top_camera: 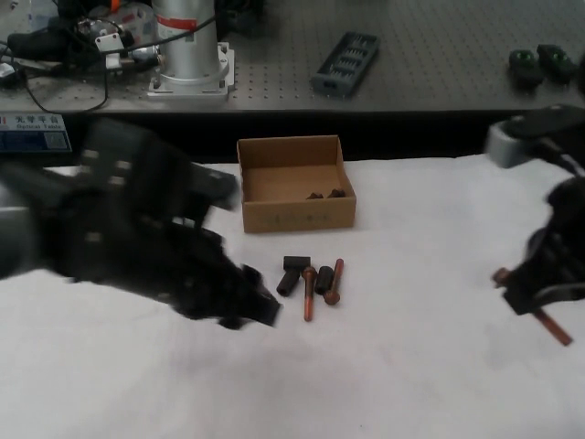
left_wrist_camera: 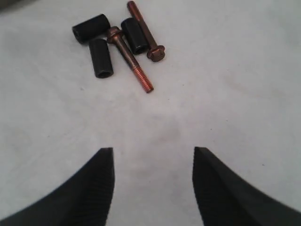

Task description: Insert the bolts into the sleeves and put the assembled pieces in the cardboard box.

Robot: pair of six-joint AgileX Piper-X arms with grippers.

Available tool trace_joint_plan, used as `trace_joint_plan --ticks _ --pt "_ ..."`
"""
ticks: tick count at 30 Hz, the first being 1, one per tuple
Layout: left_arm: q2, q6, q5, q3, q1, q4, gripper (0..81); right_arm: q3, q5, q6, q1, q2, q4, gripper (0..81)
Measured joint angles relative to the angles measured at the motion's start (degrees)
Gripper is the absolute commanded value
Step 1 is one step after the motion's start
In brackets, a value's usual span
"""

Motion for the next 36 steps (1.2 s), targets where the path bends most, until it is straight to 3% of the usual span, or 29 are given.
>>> trace_joint_plan --ticks 6,15,26,36 --pt "14.09 3.32 -6.17 -8.86 -5.47 -0.34 38.4 2.0 0.0 0.0 -1.71 -4.58 -0.25 2.9" --pt "25.73 8.89 -16.08 -20.39 -6.83 0.27 38.4 2.57 0.0 0.0 -1.68 -5.21 -1.27 2.9" --pt "29.57 9.39 -17.87 -23.32 -6.83 0.27 38.4 2.7 0.0 0.0 -1.68 -5.21 -1.59 2.9" --pt "29.68 11.74 -19.18 -23.32 -6.83 0.04 30.4 2.7 0.0 0.0 -1.68 -5.21 -1.66 2.9"
